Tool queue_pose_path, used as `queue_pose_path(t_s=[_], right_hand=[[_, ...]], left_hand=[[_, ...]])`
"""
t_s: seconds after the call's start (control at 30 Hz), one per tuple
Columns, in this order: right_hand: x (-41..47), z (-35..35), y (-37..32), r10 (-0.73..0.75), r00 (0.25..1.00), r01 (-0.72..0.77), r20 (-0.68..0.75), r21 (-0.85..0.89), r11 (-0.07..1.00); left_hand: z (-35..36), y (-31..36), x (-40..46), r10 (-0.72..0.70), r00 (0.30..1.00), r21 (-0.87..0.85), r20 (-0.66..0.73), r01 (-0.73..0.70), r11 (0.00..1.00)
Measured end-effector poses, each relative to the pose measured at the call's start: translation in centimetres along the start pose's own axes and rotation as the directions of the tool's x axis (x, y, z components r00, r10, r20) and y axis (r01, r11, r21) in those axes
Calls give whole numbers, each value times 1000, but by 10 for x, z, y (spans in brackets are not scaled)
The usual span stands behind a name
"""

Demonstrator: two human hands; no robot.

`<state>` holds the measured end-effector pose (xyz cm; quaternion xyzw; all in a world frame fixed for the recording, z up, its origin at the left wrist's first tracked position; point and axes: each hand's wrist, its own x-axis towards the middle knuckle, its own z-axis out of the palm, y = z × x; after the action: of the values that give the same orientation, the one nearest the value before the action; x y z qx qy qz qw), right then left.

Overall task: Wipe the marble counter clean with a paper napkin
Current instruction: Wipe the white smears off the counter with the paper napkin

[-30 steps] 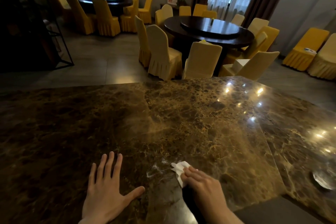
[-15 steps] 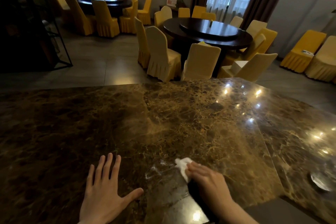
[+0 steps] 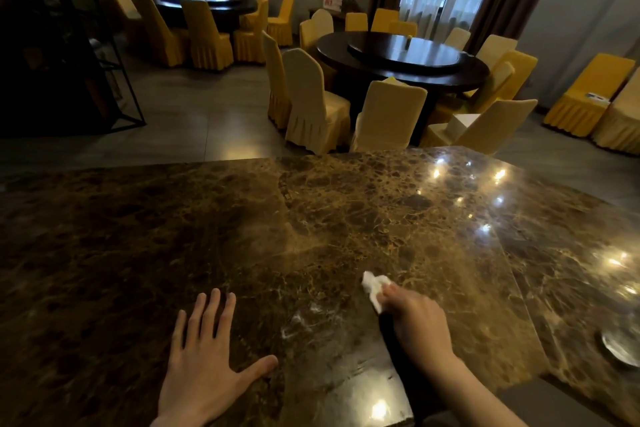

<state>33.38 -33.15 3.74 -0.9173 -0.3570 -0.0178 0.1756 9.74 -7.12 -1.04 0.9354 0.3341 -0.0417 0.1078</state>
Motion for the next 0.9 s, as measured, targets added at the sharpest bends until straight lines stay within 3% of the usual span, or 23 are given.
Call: queue_pose_path(t_s=[0.07,0.13,0.23,0.3,0.33,0.4,0.47,0.5,0.57,0.67,0.73,0.77,0.9], right_hand=[[16,1,-17,131,990,-133,-48,-46,990],[10,14,-50,110,990,-107,-83,39,994],[-29,29,-79,-193,977,207,-96,171,963],[-36,20,-61,-288,952,305,-103,223,926],[-31,14,-48,-237,966,254,-106,209,944],[-11,2,-24,4,996,8,-94,135,991],[11,0,-15,227,968,-222,-107,53,974],[15,5,-21,250,961,-251,-114,9,968],[6,22,-41,194,978,-195,-78,-11,981],[-28,36,-43,-126,992,126,-3,7,992],[-29,27,-21,-249,968,250,-15,44,967],[-22,20,-11,-230,973,231,-20,57,971],[8,13,-27,70,998,-70,-2,-3,998]], left_hand=[[1,0,1,-2,1000,7,-6,2,1000],[2,-1,0,7,1000,5,-21,-7,1000],[3,-2,0,8,999,-17,-38,-9,1000],[1,-2,-1,11,999,-15,-34,-12,1000],[1,-2,-2,10,1000,-11,-29,-10,1000],[0,-1,-2,8,1000,-11,-22,-8,1000],[-1,1,-1,2,1000,-5,-17,-2,1000],[-1,1,-2,1,1000,5,-10,-1,1000],[-1,1,-1,-2,1000,11,9,2,1000],[-1,1,2,-4,1000,-2,4,4,1000],[-1,0,1,-6,1000,0,12,6,1000],[-1,0,0,-6,1000,4,13,6,1000],[-2,2,0,-16,1000,21,27,15,1000]])
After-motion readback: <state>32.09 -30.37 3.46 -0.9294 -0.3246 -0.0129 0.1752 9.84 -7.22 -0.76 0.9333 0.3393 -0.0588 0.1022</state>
